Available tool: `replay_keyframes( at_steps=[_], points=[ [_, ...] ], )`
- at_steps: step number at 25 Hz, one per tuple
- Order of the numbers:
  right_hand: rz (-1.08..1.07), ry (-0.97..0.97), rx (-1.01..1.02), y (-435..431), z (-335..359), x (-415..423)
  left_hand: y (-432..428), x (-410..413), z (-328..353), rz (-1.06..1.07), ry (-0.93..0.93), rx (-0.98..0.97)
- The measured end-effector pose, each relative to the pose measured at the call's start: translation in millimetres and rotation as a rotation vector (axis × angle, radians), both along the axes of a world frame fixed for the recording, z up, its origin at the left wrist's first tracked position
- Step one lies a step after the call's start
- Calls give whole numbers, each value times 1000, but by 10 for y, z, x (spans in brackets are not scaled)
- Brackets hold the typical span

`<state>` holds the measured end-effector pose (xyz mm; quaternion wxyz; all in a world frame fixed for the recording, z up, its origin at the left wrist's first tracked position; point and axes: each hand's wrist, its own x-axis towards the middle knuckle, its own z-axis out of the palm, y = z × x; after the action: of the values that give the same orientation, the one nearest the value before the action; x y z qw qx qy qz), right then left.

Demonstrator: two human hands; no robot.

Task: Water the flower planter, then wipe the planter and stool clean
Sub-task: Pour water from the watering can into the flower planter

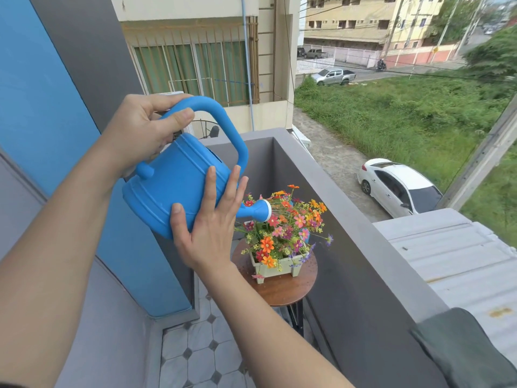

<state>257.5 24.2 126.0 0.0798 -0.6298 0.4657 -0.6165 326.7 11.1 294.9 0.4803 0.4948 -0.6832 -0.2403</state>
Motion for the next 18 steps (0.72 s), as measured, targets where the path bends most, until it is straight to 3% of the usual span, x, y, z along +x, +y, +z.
replay_keyframes(
  at_steps=[10, 18],
  points=[
    [-26, -40, 14, 104, -56, -11, -29, -63, -23, -59, -98, 30],
    [44, 21, 94, -76, -107, -124, -108, -106, -96, 23, -141, 14]
  ],
)
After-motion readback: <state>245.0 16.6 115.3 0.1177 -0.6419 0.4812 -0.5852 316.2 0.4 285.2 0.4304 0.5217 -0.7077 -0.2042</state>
